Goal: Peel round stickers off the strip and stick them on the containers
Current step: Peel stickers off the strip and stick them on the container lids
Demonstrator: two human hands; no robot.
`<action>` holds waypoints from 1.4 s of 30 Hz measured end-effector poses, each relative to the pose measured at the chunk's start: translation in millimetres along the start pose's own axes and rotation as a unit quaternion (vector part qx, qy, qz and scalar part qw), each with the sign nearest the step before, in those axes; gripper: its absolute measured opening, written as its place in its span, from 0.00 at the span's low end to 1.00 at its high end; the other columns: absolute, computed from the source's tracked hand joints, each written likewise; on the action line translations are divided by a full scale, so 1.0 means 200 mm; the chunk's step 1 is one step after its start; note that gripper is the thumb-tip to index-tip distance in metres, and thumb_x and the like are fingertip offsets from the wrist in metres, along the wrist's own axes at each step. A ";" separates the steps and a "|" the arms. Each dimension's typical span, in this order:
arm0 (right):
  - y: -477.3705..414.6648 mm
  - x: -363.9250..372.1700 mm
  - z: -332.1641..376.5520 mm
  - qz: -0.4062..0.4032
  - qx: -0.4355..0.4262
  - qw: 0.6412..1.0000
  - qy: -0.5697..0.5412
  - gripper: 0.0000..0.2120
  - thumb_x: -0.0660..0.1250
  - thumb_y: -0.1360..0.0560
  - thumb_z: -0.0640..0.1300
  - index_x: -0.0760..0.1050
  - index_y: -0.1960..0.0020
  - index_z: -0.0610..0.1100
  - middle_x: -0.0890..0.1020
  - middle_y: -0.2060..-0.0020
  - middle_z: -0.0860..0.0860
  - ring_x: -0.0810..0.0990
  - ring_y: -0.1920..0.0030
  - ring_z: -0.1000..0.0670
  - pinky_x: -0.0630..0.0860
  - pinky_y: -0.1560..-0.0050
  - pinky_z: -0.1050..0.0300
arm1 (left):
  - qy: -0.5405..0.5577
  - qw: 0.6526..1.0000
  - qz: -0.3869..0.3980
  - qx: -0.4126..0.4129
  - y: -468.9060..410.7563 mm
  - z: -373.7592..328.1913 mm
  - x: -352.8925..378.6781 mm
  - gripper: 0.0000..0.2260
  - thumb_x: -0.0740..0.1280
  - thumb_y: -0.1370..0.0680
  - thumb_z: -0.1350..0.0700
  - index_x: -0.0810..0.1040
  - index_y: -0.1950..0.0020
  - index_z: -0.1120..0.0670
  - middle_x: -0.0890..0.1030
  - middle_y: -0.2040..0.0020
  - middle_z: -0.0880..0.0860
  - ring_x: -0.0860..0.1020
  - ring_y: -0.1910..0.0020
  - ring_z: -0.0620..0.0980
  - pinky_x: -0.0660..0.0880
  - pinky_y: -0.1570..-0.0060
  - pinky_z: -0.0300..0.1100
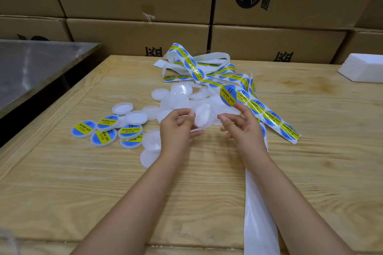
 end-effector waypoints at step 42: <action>-0.05 -0.09 -0.01 -0.033 0.079 0.995 -0.041 0.08 0.68 0.25 0.43 0.80 0.54 0.38 0.84 0.56 0.47 0.81 0.51 0.50 0.76 0.52 0.58 | 0.120 0.960 0.173 -0.185 0.05 0.05 0.06 0.10 0.56 0.19 0.63 0.76 0.46 0.64 0.82 0.52 0.59 0.83 0.57 0.52 0.80 0.53 0.45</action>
Point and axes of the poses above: each hand's wrist, its own y-axis away from the middle knuckle, its own x-axis out of the palm, z = x × y, the point moved 1 cm from there along -y, towards the middle knuckle
